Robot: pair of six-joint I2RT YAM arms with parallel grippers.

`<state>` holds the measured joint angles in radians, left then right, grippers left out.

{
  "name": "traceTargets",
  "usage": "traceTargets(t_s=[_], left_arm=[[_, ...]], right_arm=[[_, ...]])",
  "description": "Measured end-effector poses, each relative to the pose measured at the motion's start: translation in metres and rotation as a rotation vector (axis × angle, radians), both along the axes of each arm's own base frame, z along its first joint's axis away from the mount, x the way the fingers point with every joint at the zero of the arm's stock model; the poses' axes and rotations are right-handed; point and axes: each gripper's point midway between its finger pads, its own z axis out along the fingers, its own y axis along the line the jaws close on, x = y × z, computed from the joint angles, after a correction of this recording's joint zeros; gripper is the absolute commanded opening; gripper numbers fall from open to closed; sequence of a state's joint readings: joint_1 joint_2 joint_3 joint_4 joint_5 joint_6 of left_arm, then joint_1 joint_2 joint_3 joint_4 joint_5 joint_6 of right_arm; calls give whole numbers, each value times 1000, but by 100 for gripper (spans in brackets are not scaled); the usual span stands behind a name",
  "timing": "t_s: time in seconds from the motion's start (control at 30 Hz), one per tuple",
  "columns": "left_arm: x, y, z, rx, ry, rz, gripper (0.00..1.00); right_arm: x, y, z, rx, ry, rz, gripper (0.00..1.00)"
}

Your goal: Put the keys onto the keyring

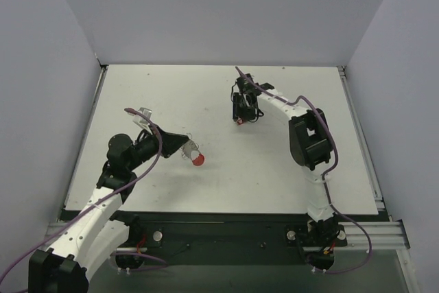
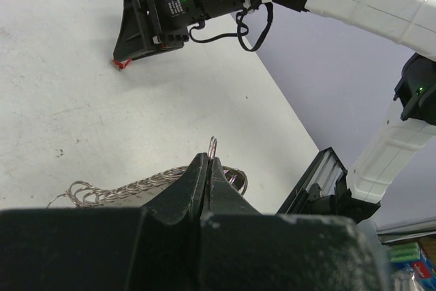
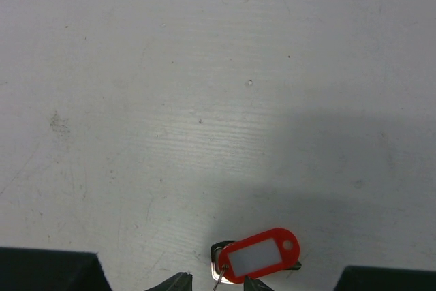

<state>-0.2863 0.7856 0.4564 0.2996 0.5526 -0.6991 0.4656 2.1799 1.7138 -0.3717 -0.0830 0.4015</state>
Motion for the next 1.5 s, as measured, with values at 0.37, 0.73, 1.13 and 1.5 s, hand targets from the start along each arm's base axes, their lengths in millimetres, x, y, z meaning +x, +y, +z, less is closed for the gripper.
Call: traceTargets(t_s=[0.37,0.73,1.13,1.5], left_arm=[[-3,0,-10,-3,30,-6,0],[-3,-1,-9,-13,30,-10,0],[-8,-4,-3,-31,1,-46,0],[-10,-4,-2,-43,0,-50,0]], right_arm=[[-1,4,-12,13,39,1,27],[4,6,-7,32,31,-8,9],[4,7,-6,54,41,-6,24],[4,10,-7,62,48,1,21]])
